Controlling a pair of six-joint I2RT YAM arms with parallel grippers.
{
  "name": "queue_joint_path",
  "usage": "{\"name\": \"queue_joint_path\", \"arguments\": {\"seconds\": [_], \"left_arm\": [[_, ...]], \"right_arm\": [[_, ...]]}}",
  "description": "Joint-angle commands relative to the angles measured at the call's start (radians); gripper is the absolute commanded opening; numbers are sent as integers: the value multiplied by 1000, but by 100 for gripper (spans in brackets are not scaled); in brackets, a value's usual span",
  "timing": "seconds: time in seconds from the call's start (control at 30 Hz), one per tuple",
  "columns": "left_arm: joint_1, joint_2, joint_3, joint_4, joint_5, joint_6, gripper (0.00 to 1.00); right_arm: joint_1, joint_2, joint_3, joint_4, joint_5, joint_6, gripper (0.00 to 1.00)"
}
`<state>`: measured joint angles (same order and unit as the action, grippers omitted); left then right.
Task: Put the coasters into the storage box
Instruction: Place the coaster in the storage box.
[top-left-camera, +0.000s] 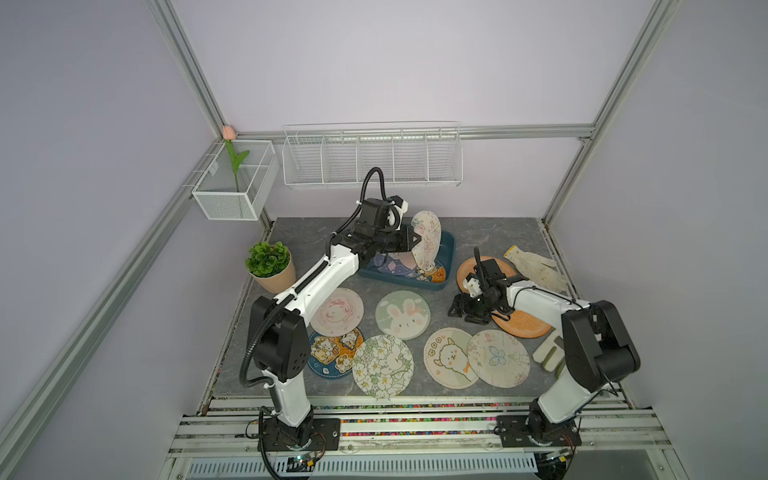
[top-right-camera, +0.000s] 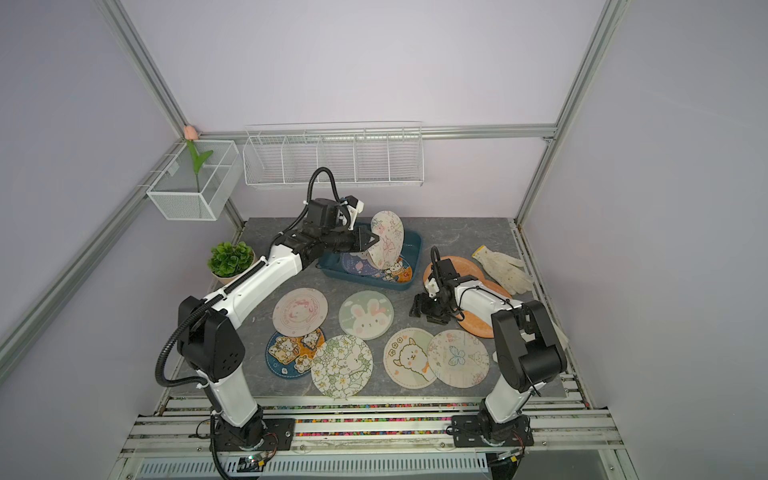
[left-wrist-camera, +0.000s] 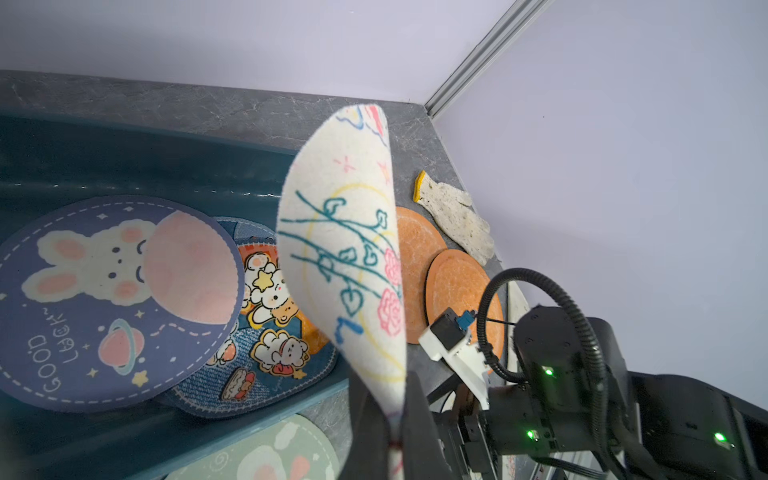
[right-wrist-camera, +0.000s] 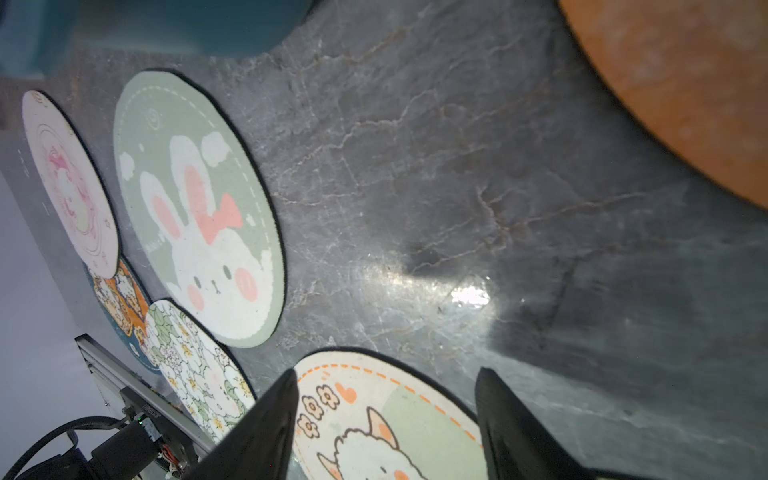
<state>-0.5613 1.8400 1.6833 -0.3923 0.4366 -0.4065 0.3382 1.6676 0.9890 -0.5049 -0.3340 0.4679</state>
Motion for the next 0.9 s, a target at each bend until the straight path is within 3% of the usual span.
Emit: {"name": "queue_joint_path", "arguments": {"seconds": [0.0, 0.33, 0.7, 0.87], "left_arm": [[1, 68, 69, 2, 20, 36, 0], [17, 245, 128, 102, 24, -3, 0], [93, 285, 20, 109, -149, 19, 0], [104, 310, 29, 29, -258, 77, 0]], "right_arm": [[11, -32, -6, -32, 6, 24, 70], [23, -40, -4, -42, 16, 38, 70], [31, -29, 5, -46, 18, 43, 70], [33, -15, 26, -50, 16, 38, 70]]}}
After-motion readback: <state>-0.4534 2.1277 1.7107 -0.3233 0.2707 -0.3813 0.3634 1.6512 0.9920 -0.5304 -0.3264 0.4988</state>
